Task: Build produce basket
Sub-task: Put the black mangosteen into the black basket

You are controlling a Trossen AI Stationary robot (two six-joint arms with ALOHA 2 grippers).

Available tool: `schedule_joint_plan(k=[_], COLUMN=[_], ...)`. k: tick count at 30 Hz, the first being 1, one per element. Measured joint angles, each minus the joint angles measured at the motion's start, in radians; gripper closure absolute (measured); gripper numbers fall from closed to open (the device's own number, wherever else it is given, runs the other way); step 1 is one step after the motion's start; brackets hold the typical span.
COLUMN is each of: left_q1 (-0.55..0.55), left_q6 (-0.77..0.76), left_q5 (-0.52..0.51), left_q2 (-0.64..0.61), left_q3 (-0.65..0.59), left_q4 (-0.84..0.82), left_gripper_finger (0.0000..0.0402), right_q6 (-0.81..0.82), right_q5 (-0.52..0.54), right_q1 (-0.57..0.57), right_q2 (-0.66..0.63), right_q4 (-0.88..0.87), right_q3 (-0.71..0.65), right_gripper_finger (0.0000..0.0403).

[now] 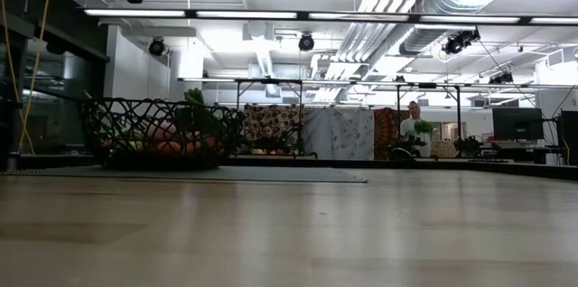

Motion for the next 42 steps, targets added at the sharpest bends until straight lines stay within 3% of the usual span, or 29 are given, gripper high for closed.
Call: schedule_joint_plan(k=[23,37,42], left_q1=[0.000,0.000,-0.021], left_q6=[0.017,-0.029,-0.029], left_q5=[-0.043,-0.023,0.046], left_q2=[0.000,0.031,0.119], left_q3=[0.000,0.000,0.064], left_q4=[0.000,0.059,0.036], left_gripper_finger=[0.0258,0.0129,0.0115], right_q6=[0.009,0.056,0.079], right_q5=[0.000,0.000,0.000], right_q1=[0.000,0.000,0.000], right_q2=[0.000,0.000,0.000], right_q4=[0.000,0.000,0.000], right_q3=[0.000,0.000,0.000], right_gripper_finger=[0.0160,0.0160,0.0160])
